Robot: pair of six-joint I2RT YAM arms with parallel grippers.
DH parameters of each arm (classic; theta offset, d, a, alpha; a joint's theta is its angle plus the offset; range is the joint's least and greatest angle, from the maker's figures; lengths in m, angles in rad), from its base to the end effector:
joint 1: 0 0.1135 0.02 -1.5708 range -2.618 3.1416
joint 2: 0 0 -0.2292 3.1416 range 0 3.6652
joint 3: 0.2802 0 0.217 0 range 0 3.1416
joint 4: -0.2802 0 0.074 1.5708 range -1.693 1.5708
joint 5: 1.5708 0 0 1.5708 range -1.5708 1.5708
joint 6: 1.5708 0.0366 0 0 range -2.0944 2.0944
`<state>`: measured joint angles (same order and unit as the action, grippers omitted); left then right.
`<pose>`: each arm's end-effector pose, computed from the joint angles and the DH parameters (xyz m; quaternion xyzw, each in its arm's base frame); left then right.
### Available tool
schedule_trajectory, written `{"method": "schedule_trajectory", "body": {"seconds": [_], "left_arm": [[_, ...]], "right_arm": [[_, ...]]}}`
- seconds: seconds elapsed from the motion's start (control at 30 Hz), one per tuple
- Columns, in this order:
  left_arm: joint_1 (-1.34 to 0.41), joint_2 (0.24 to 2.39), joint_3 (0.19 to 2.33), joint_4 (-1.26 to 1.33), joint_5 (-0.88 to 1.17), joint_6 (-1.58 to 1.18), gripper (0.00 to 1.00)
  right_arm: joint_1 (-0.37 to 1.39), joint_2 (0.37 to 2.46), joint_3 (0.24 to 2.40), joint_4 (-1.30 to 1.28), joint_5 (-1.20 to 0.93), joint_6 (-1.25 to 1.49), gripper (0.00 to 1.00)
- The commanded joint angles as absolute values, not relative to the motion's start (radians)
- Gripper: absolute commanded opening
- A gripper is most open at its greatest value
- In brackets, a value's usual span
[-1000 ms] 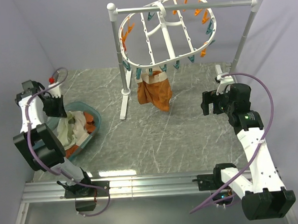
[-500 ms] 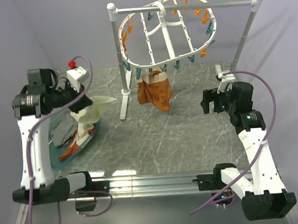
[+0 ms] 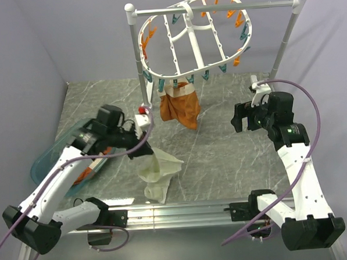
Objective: Clip the underwear to the hanger
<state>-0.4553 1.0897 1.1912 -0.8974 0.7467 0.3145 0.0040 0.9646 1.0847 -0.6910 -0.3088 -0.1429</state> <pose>0.1560 -0.1041 0.3255 0.4514 0.7473 -0.3616 0.3272 0.1808 0.0118 0.3276 -0.1372 0.8594 0.1018 0.4819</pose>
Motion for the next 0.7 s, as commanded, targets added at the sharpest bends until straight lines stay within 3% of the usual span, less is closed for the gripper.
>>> {"method": "schedule_trajectory", "body": {"seconds": [0.0,0.37,0.67], "left_arm": [[-0.572,1.038,1.105,-0.594,0.64,0.167,0.0],[-0.551,1.107,1.204,-0.607,0.742,0.144,0.0],[-0.469,1.071,0.843,-0.578,0.828,0.244,0.0]], "right_arm": [[0.005,0.988,1.149,-0.721,-0.35,-0.12,1.0],[-0.031,1.037,1.144,-0.718,-0.429,-0.103,0.97],[-0.035,1.043,1.14,-0.724,-0.468,-0.109,0.95]]}}
